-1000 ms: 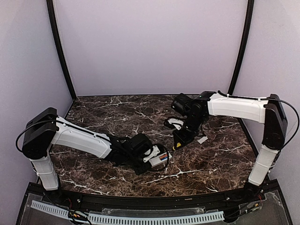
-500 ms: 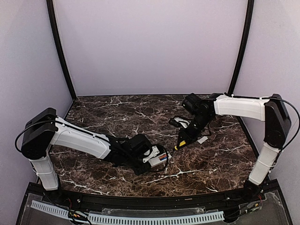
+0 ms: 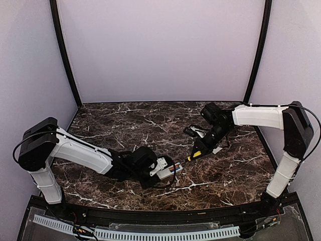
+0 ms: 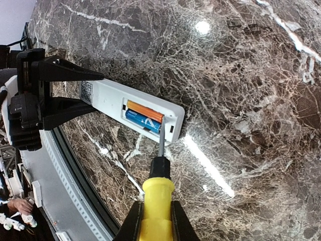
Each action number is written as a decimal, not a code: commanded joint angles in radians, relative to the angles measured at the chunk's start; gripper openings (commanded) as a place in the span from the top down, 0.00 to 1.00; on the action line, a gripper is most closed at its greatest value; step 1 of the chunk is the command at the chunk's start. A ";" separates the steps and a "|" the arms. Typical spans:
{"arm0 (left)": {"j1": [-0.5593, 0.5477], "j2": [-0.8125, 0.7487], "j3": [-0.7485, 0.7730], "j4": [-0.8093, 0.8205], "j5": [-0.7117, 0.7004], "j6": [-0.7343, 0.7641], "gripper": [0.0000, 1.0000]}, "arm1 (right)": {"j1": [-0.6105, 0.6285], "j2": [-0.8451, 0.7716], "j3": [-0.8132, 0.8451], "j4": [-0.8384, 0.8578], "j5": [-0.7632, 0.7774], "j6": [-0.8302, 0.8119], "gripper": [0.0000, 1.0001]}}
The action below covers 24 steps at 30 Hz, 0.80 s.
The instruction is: Unload the batteries from the remote control
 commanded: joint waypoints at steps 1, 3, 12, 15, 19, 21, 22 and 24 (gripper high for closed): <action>-0.007 -0.022 -0.067 0.125 -0.060 0.114 1.00 | 0.083 0.046 -0.042 0.125 -0.367 -0.052 1.00; -0.008 -0.030 -0.085 0.147 -0.072 0.133 1.00 | 0.082 0.040 -0.041 0.125 -0.388 -0.055 1.00; -0.008 -0.034 -0.113 0.188 -0.079 0.187 1.00 | 0.092 -0.001 -0.052 0.119 -0.459 -0.068 1.00; -0.009 -0.033 -0.116 0.202 -0.072 0.195 1.00 | 0.097 -0.001 -0.053 0.132 -0.474 -0.065 1.00; -0.009 -0.031 -0.118 0.212 -0.072 0.202 1.00 | 0.099 -0.009 -0.048 0.146 -0.502 -0.062 1.00; -0.008 -0.025 -0.115 0.211 -0.070 0.203 1.00 | 0.102 -0.017 -0.043 0.150 -0.516 -0.060 1.00; -0.009 -0.024 -0.114 0.209 -0.070 0.201 1.00 | 0.104 -0.021 -0.041 0.152 -0.521 -0.059 1.00; -0.009 -0.018 -0.111 0.208 -0.068 0.199 1.00 | 0.107 -0.028 -0.036 0.153 -0.524 -0.058 1.00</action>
